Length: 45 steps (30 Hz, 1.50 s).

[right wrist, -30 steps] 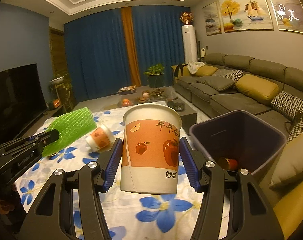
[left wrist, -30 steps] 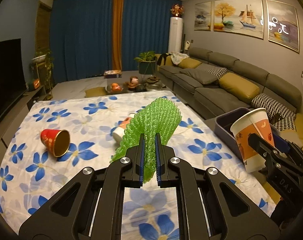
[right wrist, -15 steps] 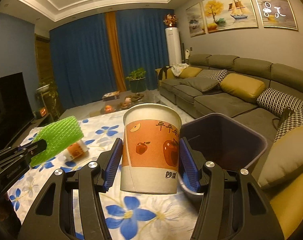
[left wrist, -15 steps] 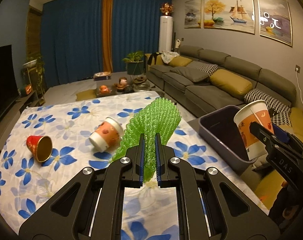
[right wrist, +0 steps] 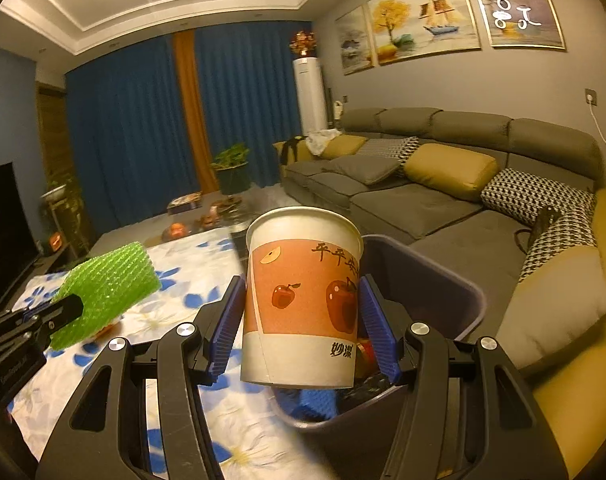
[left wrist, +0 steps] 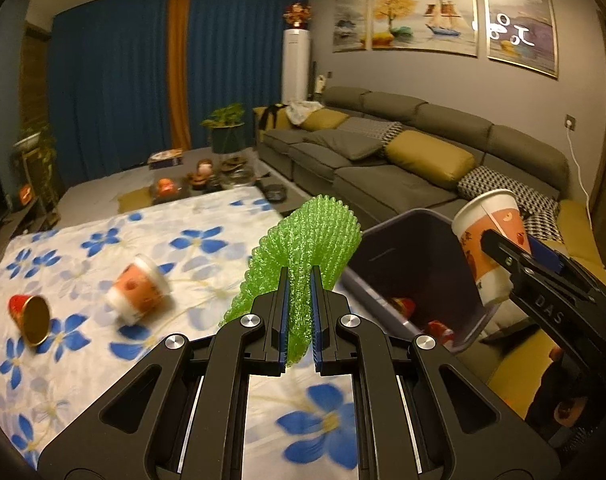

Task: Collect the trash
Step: 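Carry the paper cup and green net over the grey bin, then open both tools to drop the cup and net into the bin, then move both open tools back to the remaining cups on the bed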

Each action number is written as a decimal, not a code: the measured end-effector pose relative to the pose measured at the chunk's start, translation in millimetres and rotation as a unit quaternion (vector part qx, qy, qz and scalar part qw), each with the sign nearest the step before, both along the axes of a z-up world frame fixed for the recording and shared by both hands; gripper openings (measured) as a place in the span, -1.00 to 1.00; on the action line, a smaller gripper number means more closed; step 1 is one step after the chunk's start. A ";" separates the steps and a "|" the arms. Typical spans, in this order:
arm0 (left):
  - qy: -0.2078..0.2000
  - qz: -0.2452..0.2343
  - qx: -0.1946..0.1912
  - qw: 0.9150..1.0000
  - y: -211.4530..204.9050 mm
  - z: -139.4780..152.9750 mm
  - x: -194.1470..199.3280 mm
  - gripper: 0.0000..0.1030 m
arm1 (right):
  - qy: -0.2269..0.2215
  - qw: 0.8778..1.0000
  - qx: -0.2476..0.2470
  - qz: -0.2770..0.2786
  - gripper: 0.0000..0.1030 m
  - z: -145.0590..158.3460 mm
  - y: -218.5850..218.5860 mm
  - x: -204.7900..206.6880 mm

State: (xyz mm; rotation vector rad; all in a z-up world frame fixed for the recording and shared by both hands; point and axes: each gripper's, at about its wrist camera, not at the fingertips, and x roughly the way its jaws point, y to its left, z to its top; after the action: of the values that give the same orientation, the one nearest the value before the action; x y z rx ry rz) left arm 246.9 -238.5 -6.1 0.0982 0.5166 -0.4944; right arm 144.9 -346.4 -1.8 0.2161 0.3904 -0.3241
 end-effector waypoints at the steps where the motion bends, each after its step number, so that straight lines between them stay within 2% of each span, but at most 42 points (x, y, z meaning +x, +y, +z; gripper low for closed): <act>1: -0.001 -0.007 0.000 1.000 -7.5 -0.4 1.9 -0.84 | -0.001 1.000 0.001 -0.007 0.11 0.1 -5.9 0.8; 10: 0.000 -0.062 -0.014 0.998 -66.9 -5.5 19.5 -0.84 | -0.005 0.999 0.012 -0.040 0.13 -2.9 -39.7 7.1; 18: 0.020 -0.092 -0.029 0.995 -103.9 -21.8 38.8 -0.83 | -0.008 0.999 0.016 -0.050 0.15 -2.5 -56.4 17.8; 22: 0.036 -0.107 -0.033 0.993 -116.5 -31.9 47.6 -0.77 | -0.015 0.998 0.022 -0.054 0.38 -4.5 -63.0 19.8; 24: 0.043 -0.114 -0.026 0.992 -120.6 -37.9 51.5 -0.54 | -0.018 0.998 0.027 -0.058 0.43 -4.1 -69.5 19.1; 26: 0.041 -0.115 -0.023 0.992 -121.0 -41.2 50.5 0.19 | -0.018 0.997 0.029 -0.066 0.46 -3.8 -75.5 16.9; 32: 0.043 -0.076 -0.040 0.995 -100.9 -42.9 52.9 0.59 | -0.020 0.996 0.024 -0.079 0.55 -1.2 -76.9 3.5; 35: 0.040 -0.048 -0.040 0.997 -82.9 -41.0 48.2 0.70 | -0.021 0.996 0.009 -0.081 0.60 1.9 -72.1 -5.1; 40: 0.020 0.026 -0.023 0.999 -31.6 -39.1 34.2 0.75 | -0.025 0.997 -0.023 -0.074 0.70 7.0 -47.3 -18.8; 45: -0.001 0.101 -0.004 0.995 29.3 -39.5 19.4 0.75 | -0.024 0.998 -0.036 -0.049 0.73 7.5 -15.8 -24.4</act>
State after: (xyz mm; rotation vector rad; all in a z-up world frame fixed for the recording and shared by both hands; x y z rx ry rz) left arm 266.3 -209.2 -45.6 0.0373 0.5157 -0.2988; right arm 120.5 -362.2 5.8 0.1736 0.3203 -0.4284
